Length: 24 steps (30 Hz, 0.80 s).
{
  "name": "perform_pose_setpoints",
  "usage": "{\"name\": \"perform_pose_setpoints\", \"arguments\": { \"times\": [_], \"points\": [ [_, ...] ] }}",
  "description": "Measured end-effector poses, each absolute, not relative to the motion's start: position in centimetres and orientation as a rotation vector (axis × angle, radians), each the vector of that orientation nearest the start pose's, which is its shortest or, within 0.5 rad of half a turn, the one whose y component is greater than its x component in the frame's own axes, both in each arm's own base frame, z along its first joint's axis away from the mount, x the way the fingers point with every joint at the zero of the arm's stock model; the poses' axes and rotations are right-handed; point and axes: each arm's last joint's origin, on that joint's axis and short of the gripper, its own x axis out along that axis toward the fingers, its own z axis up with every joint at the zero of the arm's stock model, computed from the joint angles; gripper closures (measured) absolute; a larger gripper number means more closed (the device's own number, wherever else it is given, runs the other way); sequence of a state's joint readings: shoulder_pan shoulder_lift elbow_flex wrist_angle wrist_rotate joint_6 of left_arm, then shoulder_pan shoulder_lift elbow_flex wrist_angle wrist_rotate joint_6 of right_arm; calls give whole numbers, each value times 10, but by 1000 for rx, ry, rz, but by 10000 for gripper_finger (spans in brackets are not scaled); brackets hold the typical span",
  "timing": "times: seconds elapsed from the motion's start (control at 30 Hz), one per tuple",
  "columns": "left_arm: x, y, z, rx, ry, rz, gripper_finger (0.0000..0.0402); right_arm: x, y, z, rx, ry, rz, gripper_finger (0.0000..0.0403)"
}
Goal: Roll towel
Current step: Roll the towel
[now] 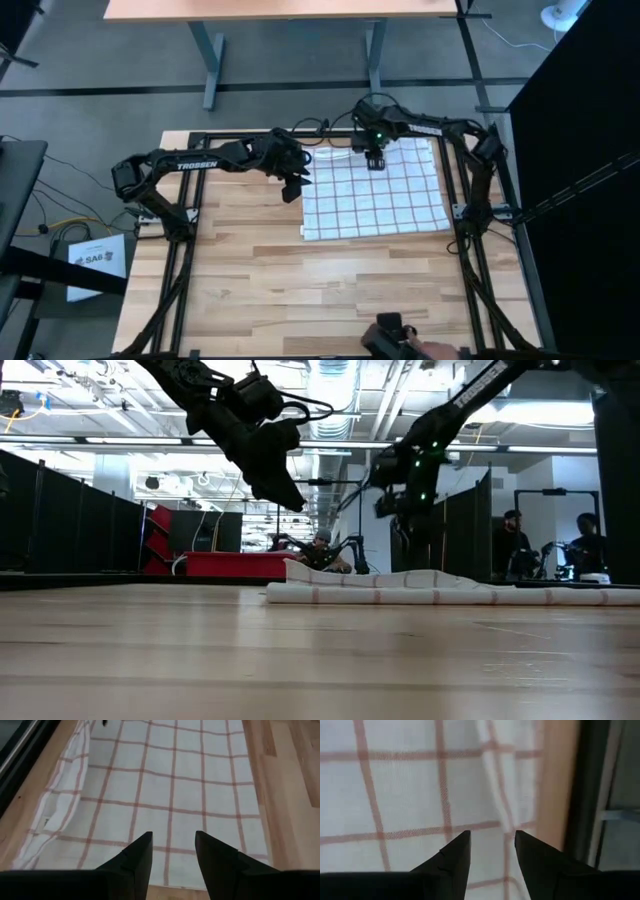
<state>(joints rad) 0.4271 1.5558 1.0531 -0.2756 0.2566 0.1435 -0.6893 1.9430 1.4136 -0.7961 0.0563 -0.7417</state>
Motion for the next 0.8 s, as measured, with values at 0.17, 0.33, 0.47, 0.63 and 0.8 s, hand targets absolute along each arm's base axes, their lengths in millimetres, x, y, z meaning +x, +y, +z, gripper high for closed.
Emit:
{"name": "perform_pose_setpoints", "arguments": {
  "times": [0.17,0.33,0.47,0.63,0.8],
  "points": [
    [301,129,235,-128,744,108,268,303,-258,178,-221,1446,-155,264],
    [300,129,234,-134,756,109,268,305,-267,186,-233,1419,-184,264],
    [300,128,234,-132,761,107,268,303,-263,181,-199,1427,-140,264],
    [300,128,234,-130,761,106,268,308,-263,182,-231,1395,-145,266],
    [300,128,233,-138,762,109,268,300,-269,183,-144,1415,-210,273]
  ]
}}
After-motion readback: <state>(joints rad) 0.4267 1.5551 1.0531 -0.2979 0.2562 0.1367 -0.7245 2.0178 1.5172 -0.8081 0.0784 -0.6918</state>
